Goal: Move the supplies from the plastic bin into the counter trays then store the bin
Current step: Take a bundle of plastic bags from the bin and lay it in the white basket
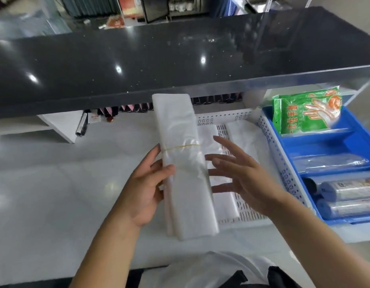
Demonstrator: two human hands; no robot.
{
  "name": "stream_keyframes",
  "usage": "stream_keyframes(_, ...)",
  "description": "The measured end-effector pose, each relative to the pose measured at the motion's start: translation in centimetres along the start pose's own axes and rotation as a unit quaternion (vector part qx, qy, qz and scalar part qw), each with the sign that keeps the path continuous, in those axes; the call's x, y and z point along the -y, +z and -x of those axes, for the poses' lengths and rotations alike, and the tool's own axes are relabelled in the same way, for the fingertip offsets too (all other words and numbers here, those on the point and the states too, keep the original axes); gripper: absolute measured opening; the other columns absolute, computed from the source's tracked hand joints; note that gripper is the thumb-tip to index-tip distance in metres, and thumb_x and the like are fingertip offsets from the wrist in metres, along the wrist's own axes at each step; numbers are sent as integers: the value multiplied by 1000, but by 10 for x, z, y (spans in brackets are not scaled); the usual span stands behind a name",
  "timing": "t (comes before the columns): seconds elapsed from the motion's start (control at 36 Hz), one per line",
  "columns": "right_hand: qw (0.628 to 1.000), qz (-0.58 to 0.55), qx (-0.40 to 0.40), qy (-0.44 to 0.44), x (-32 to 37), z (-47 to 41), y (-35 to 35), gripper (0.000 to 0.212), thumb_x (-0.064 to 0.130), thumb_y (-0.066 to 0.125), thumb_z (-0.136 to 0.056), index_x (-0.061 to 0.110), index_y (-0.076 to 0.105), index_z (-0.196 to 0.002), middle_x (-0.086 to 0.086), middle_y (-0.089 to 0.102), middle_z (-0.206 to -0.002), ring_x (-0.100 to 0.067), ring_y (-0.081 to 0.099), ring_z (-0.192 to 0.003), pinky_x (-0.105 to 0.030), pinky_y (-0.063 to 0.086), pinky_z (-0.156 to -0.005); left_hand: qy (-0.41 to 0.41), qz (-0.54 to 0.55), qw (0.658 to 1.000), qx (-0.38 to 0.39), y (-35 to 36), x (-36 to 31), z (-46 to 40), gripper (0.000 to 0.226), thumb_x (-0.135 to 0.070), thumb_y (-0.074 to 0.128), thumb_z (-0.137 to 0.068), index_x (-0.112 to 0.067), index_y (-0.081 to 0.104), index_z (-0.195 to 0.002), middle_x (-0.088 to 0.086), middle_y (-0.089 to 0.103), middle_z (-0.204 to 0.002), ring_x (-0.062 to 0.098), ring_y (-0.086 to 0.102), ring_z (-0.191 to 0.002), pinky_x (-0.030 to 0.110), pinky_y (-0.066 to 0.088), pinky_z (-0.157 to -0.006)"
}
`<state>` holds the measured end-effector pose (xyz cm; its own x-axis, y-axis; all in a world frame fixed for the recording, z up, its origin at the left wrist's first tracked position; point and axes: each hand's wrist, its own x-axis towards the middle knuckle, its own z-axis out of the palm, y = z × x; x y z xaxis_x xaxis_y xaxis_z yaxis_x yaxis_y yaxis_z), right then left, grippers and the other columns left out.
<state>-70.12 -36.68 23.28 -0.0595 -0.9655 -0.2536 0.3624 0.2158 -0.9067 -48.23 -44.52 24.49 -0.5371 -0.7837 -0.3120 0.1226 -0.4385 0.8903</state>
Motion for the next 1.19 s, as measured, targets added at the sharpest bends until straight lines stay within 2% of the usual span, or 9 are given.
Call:
stream_keyframes(0.25,997,-48,9,52,-12,-1,-71,56,12,68,-80,37,59,-130,-17,65,-121,-25,62,-90,-36,49,-66,-29,-72,997,21,61,38,-28,39,-20,63,-88,-41,69,-120,0,74,-116,13,69,-99,31,55,-74)
stream_keyframes(0.42,991,-55,-40,116,-43,-22,-101,58,7,68,-82,36,58,-131,-11,69,-122,-25,65,-95,-39,51,-76,-13,-262,940,-218,33,68,-42,53,-25,63,-95,-38,47,-143,-15,44,-148,6,41,-136,34,38,-110)
stream_keyframes(0.53,990,-36,-81,105,-49,-51,-91,63,4,71,-83,33,53,-136,-6,73,-103,-16,71,-70,-30,51,-49,-88,-134,973,-167,36,84,-36,44,-19,57,-99,-29,50,-142,-4,59,-138,13,58,-121,41,58,-86)
stream_keyframes(0.64,971,206,-87,81,-52,-65,-73,77,14,74,-84,28,35,-148,-3,68,-107,-22,72,-81,-36,61,-59,-99,-174,970,-138,43,94,-34,45,-14,52,-100,-36,53,-139,-5,69,-125,11,69,-106,32,59,-68)
stream_keyframes(0.78,863,498,-77,45,-48,-70,-67,84,41,74,-82,24,28,-151,-6,69,-111,-10,66,-59,-17,48,-41,-85,-214,960,-162,47,101,-31,52,-11,51,-100,-37,48,-144,-4,68,-126,4,70,-99,20,56,-65)
stream_keyframes(0.89,787,611,-73,47,-47,-67,-63,97,59,72,-73,20,23,-147,-13,51,-135,-27,67,-94,-37,60,-74,-74,-220,959,-165,47,102,-30,51,-9,50,-101,-35,48,-145,-6,70,-121,-3,70,-91,13,54,-62)
stream_keyframes(0.97,713,697,-72,-36,-53,-76,-63,122,71,66,-70,30,-15,-152,-8,-12,-163,-37,17,-147,-49,41,-106,-74,-222,959,-159,48,99,-30,50,-10,51,-101,-36,49,-143,-9,72,-115,0,71,-89,20,57,-61)
stream_keyframes(1.06,698,707,-22,-108,-56,-101,-65,98,61,48,-86,27,-14,-154,-4,-23,-162,-26,-22,-148,-50,-2,-118,-71,-222,959,-159,48,98,-29,50,-9,50,-101,-37,51,-142,-10,72,-116,1,71,-91,25,59,-64)
stream_keyframes(1.19,696,712,-1,-94,-68,-135,-60,73,48,17,-96,16,-12,-154,-3,-19,-163,-21,-23,-147,-49,-6,-121,-55,-203,963,-166,51,100,-27,50,-5,46,-101,-36,55,-139,-14,73,-112,0,71,-91,26,61,-72)
